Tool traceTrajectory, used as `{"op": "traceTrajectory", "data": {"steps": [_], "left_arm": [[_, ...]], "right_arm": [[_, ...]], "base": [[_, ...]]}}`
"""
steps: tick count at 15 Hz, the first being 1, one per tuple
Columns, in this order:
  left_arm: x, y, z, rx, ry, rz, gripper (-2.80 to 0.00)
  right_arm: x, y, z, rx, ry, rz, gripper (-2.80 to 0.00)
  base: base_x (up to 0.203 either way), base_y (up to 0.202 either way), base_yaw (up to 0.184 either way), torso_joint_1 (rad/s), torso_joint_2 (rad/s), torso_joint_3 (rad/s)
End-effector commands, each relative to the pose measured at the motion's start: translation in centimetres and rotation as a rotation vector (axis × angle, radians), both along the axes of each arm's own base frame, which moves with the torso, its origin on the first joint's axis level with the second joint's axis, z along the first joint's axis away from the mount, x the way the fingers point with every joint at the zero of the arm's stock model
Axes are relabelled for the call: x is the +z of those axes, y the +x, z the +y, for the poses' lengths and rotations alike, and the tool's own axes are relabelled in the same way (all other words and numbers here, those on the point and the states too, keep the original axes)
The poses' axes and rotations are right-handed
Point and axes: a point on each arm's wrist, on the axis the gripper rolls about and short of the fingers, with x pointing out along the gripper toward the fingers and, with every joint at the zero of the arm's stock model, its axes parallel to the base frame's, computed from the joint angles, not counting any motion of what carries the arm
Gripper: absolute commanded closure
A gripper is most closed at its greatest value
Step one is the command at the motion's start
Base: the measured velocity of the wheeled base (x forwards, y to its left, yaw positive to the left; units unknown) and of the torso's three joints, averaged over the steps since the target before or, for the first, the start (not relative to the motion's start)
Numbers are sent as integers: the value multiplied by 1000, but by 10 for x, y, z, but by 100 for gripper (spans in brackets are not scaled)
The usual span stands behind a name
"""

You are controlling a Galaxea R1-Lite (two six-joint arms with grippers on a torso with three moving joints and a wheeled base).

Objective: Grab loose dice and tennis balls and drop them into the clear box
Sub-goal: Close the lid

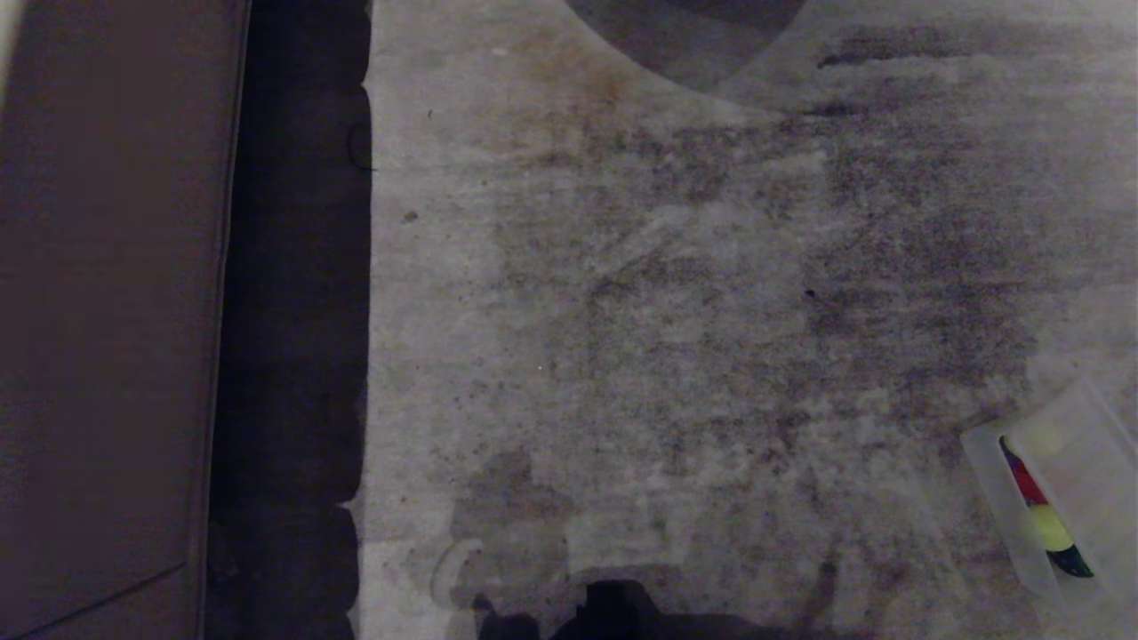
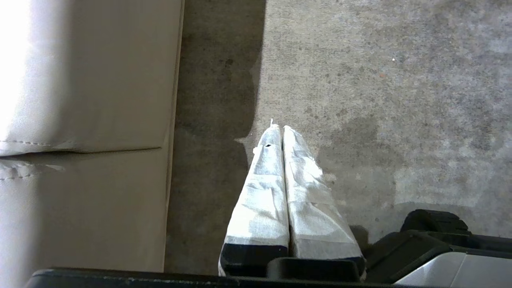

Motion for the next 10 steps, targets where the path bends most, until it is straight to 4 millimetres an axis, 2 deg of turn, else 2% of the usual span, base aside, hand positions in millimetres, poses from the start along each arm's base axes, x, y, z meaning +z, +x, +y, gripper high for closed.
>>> {"op": "traceTrajectory", "data": {"steps": [1, 4, 10], "left_arm": [[0, 0, 0, 1, -1, 2, 0], [0, 0, 0, 1, -1, 3, 0], [0, 0, 0, 1, -1, 0, 0]], "right_arm": [[-20, -10, 1, -17, 36, 17, 0], [-39, -14, 5, -13, 47, 34, 0], [-48, -12, 1, -14, 4, 15, 0]], "base": [[0, 0, 0, 0, 0, 0], [0, 0, 0, 0, 0, 0], [0, 0, 0, 0, 0, 0]]}}
